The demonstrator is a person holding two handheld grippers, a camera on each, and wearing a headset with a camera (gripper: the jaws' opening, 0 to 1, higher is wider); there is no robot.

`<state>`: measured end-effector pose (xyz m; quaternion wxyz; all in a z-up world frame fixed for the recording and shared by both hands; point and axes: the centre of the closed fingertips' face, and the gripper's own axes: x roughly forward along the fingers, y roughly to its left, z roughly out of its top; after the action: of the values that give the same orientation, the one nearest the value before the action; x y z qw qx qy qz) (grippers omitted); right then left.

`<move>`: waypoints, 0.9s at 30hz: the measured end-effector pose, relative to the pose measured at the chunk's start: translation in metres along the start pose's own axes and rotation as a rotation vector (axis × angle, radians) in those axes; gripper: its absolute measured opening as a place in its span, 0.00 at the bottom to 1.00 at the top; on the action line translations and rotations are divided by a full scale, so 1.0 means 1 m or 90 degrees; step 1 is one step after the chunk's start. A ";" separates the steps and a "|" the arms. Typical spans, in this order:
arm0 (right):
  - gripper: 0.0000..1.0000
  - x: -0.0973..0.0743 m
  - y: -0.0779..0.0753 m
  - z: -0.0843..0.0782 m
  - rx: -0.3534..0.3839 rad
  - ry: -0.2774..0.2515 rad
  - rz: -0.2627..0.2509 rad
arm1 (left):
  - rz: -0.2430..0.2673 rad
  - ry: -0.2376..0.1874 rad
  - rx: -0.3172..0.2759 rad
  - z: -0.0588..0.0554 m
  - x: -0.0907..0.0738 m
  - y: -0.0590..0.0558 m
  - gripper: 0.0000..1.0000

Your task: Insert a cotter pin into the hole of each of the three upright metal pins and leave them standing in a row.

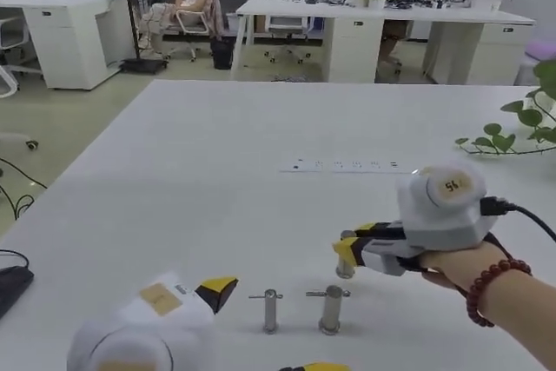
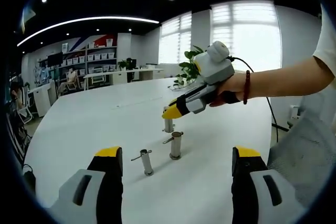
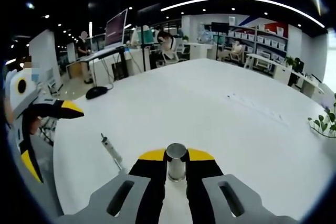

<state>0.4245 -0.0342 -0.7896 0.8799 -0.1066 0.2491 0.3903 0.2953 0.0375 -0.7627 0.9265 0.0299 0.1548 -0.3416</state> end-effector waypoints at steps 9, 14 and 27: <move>0.14 -0.020 -0.001 -0.011 0.025 -0.008 -0.031 | 0.000 -0.003 0.000 0.001 0.000 0.000 0.85; 0.14 -0.030 0.003 -0.017 0.031 -0.008 -0.043 | -0.003 0.001 0.003 0.001 0.000 -0.002 0.85; 0.14 -0.046 0.019 -0.031 0.045 -0.004 -0.068 | -0.008 0.003 0.008 0.002 -0.002 -0.004 0.85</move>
<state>0.3732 -0.0628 -0.7922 0.9033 -0.0877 0.2539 0.3344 0.2922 0.0353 -0.7604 0.9238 0.0357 0.1551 -0.3483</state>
